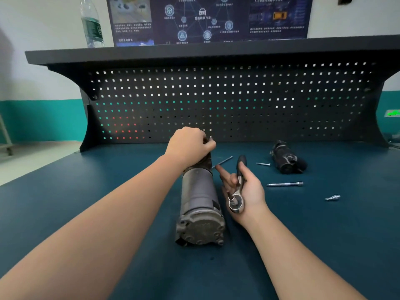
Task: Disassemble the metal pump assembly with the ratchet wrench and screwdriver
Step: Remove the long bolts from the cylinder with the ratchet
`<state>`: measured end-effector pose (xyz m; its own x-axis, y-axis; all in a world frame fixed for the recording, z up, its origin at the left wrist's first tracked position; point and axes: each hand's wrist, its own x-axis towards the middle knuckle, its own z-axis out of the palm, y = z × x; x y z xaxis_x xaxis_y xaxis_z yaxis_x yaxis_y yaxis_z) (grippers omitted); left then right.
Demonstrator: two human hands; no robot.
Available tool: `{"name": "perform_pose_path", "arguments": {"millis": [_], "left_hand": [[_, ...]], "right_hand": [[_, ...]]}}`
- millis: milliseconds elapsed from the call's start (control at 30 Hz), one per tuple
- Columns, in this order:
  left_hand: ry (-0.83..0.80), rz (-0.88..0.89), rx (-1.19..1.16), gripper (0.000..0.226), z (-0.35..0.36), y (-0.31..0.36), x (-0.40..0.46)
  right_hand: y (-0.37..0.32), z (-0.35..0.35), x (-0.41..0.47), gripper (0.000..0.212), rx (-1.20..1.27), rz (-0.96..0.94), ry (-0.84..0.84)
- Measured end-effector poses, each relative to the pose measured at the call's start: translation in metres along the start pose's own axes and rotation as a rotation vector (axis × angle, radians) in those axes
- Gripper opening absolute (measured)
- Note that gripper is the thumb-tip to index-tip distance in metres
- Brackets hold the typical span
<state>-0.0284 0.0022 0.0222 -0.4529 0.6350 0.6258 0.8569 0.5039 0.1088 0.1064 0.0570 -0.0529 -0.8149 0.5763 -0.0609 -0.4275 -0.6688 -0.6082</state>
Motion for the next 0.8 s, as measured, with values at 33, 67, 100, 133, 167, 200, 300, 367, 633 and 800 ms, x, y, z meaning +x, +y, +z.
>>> {"name": "perform_pose_path", "arguments": {"millis": [33,67,100,133,167,200,300,367,633,800], "left_hand": [[-0.041,0.031,0.017,0.038,-0.002,-0.005,-0.001],[-0.096,0.059,0.051,0.045,-0.006,-0.008,-0.002],[-0.144,0.078,0.080,0.053,-0.008,-0.011,-0.001],[-0.170,0.084,0.098,0.055,-0.010,-0.013,0.000],[-0.167,0.091,0.103,0.052,-0.011,-0.015,0.002],[-0.153,0.095,0.101,0.049,-0.011,-0.015,0.001],[-0.104,0.105,0.059,0.049,-0.009,-0.017,-0.001],[-0.087,0.086,0.008,0.048,-0.010,-0.022,-0.003],[0.034,-0.209,-0.395,0.024,-0.017,-0.078,-0.035],[0.142,-0.308,-0.556,0.020,-0.011,-0.099,-0.054]], "right_hand": [[0.002,0.001,-0.002,0.075,-0.016,0.013,-0.009],[0.003,0.002,-0.003,0.074,-0.031,0.027,-0.014],[0.004,0.004,-0.005,0.073,-0.043,0.039,-0.017],[0.006,0.004,-0.006,0.071,-0.050,0.047,-0.019],[0.007,0.004,-0.007,0.070,-0.054,0.050,-0.021],[0.007,0.005,-0.008,0.070,-0.054,0.047,-0.018],[0.004,0.002,-0.008,0.072,-0.023,0.018,-0.005],[0.003,-0.002,-0.006,0.068,0.010,-0.004,-0.003],[0.017,0.005,-0.001,0.067,-0.015,0.028,-0.126],[0.030,0.018,-0.005,0.072,-0.084,0.098,-0.267]]}}
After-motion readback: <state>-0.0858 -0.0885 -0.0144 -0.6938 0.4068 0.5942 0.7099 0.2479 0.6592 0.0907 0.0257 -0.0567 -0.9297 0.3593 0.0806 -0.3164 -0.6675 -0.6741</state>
